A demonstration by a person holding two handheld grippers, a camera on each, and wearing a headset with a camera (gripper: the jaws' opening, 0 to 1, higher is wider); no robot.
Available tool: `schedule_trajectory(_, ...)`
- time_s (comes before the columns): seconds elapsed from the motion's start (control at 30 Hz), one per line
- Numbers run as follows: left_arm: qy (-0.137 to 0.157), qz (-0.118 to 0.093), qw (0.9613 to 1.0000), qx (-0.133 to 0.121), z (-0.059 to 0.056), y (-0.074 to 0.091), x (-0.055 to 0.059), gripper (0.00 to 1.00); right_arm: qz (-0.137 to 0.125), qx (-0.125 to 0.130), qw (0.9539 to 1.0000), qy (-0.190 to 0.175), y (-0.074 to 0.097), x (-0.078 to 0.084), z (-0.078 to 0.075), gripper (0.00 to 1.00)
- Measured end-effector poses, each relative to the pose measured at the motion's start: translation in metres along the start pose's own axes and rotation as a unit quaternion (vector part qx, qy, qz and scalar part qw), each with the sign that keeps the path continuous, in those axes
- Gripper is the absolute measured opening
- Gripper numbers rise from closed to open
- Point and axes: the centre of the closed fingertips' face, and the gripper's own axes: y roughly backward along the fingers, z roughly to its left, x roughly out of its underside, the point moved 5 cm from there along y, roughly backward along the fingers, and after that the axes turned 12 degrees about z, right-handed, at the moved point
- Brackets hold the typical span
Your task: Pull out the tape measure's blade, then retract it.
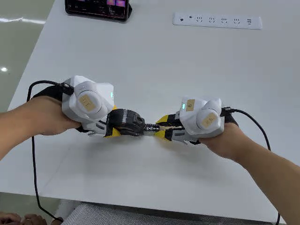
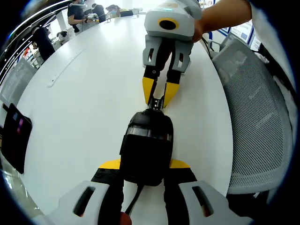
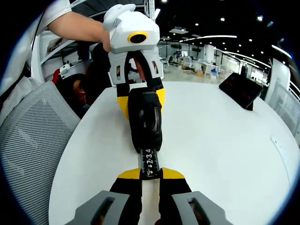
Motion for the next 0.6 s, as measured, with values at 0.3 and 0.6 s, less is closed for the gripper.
schedule_trajectory(0.3, -0.007, 0.003, 1.0, -0.004, 0.0, -0.001, 0.001, 0.28, 0.009, 0.005, 0.9999, 0.002, 0.01, 0.009, -0.001, 0.09)
schedule_trajectory(0.6, -0.007, 0.004, 1.0, -0.004, 0.0, -0.001, -0.001, 0.28, 0.018, 0.009, 0.9998, -0.001, 0.02, 0.021, -0.002, 0.09)
